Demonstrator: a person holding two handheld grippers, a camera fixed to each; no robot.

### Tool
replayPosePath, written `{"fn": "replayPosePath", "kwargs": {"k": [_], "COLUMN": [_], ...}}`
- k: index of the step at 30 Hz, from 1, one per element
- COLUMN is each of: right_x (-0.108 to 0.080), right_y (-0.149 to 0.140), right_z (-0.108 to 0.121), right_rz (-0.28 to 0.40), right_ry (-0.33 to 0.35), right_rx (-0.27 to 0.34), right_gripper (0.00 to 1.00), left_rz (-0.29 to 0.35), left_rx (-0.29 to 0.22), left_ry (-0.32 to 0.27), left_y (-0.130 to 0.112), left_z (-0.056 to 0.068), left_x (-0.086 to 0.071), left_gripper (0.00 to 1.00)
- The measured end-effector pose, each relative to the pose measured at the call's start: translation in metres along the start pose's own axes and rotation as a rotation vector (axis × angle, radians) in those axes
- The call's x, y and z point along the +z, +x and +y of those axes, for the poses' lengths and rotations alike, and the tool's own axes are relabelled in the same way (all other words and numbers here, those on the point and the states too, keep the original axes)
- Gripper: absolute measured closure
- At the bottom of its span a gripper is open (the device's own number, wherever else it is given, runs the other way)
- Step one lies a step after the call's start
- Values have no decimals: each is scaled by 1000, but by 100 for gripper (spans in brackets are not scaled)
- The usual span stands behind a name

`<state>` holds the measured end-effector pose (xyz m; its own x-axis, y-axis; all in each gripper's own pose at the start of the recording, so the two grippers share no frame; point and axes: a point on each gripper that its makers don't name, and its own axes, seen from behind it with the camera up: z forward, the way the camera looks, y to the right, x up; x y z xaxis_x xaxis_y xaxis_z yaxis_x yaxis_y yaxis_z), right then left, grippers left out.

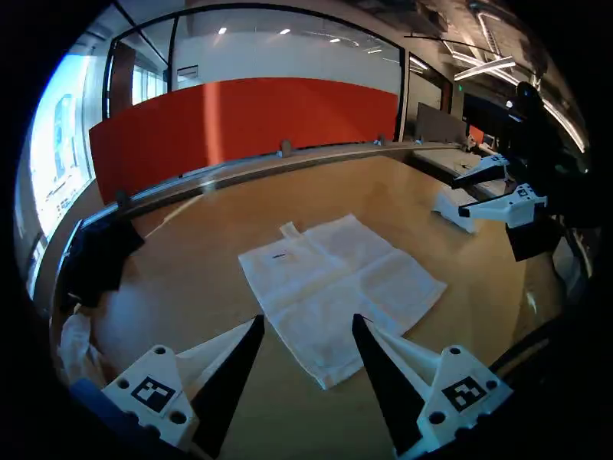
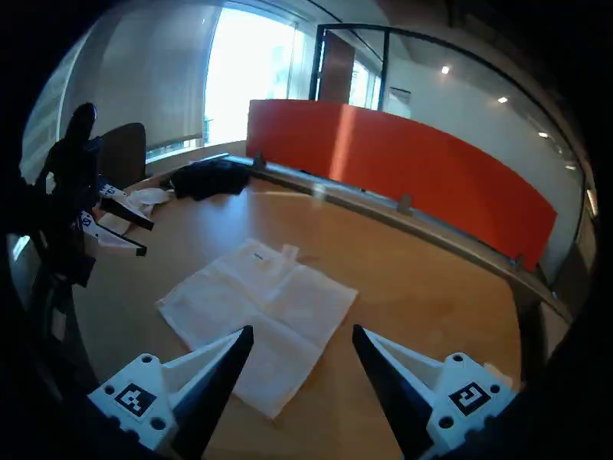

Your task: Fold towel

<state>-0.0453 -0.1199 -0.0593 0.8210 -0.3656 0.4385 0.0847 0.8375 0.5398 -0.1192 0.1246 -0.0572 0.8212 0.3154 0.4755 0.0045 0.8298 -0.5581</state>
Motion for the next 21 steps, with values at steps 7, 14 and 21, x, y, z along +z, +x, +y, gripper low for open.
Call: {"fn": "replayPosePath", "kwargs": {"k": [7,14,21], "right_x": [15,26,34], "right_y": [-25,-51,-73], "right_z": [-10,-21,-29], "right_rz": [-47,-96,-136], "right_ry": [20,45,64], "right_rx": [-10,-14,-20], "right_gripper": [0,0,0], "left_rz": [-47,-95,-147], "left_rx": [22,35,61], "left_ry": [-11,-26,-47], "left_y": [-24,-47,-70], "left_z": [2,5,10], "left_x": [12,22,33], "left_gripper": [16,16,16]}}
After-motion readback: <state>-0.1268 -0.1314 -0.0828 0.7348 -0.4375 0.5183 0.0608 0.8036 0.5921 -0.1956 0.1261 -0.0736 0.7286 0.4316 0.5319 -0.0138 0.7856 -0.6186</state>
